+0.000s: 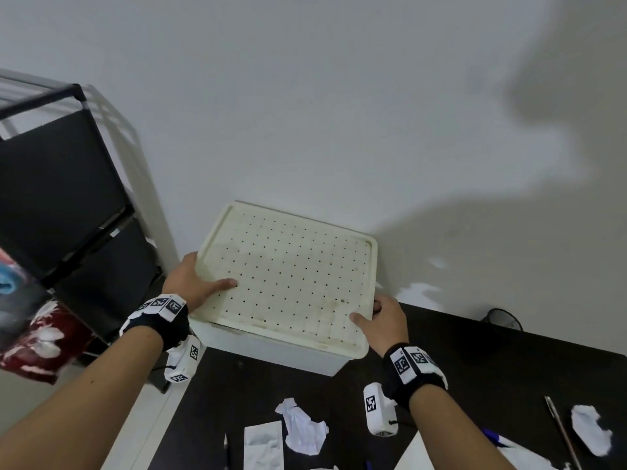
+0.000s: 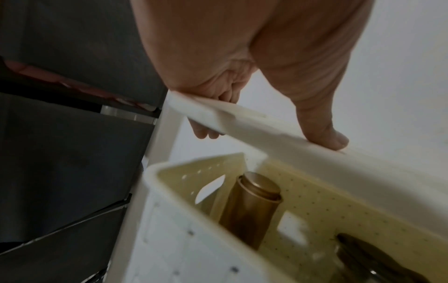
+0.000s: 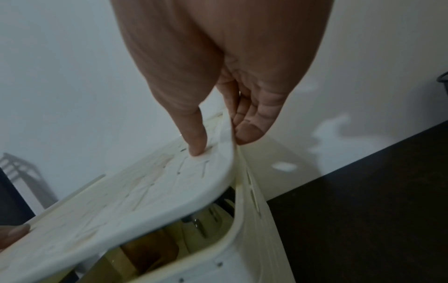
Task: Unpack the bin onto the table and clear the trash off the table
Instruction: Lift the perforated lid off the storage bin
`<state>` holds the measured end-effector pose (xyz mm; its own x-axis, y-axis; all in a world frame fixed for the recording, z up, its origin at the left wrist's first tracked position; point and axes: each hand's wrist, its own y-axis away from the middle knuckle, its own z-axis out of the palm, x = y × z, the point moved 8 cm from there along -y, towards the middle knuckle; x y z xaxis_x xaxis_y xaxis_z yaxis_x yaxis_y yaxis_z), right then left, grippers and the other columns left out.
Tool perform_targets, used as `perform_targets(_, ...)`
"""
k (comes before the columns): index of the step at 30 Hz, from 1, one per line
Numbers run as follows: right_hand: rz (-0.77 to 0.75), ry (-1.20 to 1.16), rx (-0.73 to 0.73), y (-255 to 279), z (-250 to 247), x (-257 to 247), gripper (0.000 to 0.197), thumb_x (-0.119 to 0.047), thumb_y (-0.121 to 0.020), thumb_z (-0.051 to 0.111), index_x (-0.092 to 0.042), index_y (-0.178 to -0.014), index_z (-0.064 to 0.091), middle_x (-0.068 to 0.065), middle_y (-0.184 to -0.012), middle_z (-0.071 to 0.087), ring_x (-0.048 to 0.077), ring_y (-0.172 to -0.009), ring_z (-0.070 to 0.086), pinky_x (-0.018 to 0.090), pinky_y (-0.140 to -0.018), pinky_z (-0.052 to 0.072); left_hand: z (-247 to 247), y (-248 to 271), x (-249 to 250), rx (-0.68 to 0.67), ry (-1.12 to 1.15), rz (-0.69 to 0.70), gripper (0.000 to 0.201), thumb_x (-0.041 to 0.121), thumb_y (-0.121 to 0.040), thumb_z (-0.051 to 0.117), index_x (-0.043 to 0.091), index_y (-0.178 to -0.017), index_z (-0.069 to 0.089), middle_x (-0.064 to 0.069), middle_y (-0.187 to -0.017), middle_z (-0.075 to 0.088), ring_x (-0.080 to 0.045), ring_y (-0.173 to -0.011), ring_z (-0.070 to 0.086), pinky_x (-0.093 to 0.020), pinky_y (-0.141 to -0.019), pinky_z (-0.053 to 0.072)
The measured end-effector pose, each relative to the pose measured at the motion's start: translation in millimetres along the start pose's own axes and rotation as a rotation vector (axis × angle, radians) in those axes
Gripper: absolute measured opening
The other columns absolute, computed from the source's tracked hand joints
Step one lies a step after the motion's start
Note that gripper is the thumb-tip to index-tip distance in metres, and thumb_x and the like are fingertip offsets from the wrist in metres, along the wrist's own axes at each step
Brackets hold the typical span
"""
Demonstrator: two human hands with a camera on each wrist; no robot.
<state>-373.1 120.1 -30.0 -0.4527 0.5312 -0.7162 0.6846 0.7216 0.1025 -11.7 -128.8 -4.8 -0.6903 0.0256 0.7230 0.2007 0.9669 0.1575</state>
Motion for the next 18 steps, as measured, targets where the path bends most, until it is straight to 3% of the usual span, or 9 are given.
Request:
perform_targets(5,-0.023,-0.010,0.066,15,-64,16,0.050,-0.032,-0.075,0.083,-0.022,-0.119,0.061,-0.001,-0.108,0.056,0.018,-0.096,0.062,0.039,-0.090,0.057,15,37,61,0.013,-0.006,0.090,0.109,0.070,-0.049,0.088,0.022,-0.136,0.044,0.004,-0.112,0.062,-0.024,-0.100,0.062,-0.040,-0.083,0.054)
perform_targets(9,0.027,-0.042,0.138,37,-137,72,0.049,-0.033,-0.074,0.083,-0.019,-0.117,0.063,0.001,-0.108,0.057,0.019,-0.097,0.062,0.041,-0.091,0.056,67,81,121,-0.037,-0.007,0.187,0.085,0.065,-0.057,0.086,0.025,-0.123,0.051,0.005,-0.103,0.067,-0.022,-0.089,0.067,-0.036,-0.071,0.057)
perform_targets(13,0.117,-0.059,0.239,81,-229,164,0.047,-0.034,-0.075,0.082,-0.019,-0.116,0.064,0.003,-0.111,0.058,0.020,-0.097,0.062,0.041,-0.089,0.055,160,139,177,-0.115,-0.019,0.231,0.089,0.066,-0.062,0.083,0.020,-0.131,0.053,-0.003,-0.111,0.070,-0.029,-0.096,0.069,-0.046,-0.084,0.059)
perform_targets(18,0.366,-0.059,0.344,173,-325,322,0.045,-0.031,-0.078,0.082,-0.017,-0.116,0.063,0.004,-0.114,0.065,0.023,-0.102,0.064,0.038,-0.091,0.053,312,255,227,-0.326,-0.047,0.283,0.082,0.049,-0.072,0.086,0.012,-0.136,0.051,-0.008,-0.124,0.065,-0.033,-0.111,0.063,-0.041,-0.094,0.051)
